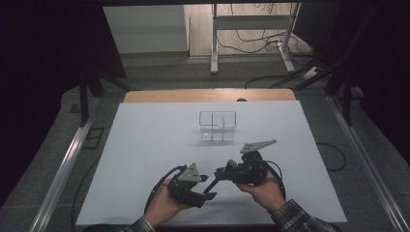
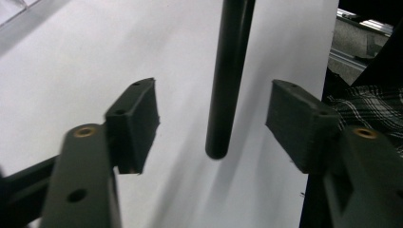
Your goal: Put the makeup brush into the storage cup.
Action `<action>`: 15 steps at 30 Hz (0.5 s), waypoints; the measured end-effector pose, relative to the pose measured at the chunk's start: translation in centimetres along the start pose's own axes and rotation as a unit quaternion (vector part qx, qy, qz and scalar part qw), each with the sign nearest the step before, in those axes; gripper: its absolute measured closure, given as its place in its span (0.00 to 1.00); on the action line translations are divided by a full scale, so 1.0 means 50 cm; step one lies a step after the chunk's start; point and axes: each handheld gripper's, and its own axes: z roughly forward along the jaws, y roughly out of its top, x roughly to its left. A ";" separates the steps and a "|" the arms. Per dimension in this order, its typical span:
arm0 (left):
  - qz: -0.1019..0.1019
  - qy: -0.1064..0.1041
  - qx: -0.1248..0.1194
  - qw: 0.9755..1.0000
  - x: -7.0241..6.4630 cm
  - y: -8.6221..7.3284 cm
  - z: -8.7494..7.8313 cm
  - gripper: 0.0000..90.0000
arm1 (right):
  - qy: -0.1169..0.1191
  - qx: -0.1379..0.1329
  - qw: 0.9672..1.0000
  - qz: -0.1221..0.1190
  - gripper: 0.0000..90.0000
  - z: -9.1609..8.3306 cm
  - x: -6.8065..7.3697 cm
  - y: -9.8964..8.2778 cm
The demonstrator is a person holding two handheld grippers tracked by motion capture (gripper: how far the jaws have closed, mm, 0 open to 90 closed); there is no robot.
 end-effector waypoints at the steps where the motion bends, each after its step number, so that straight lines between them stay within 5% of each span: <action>1: -0.002 0.000 -0.001 1.000 0.000 0.000 -0.001 0.36 | -0.004 0.001 1.000 -0.005 0.85 -0.001 0.001 0.000; 9: -0.012 0.002 0.023 1.000 0.011 -0.006 -0.002 0.21 | -0.037 0.021 0.998 -0.053 0.84 -0.003 0.010 0.000; 15: -0.015 0.011 0.029 0.999 0.015 -0.008 -0.010 0.14 | -0.052 0.023 0.996 -0.061 0.85 -0.006 0.012 0.001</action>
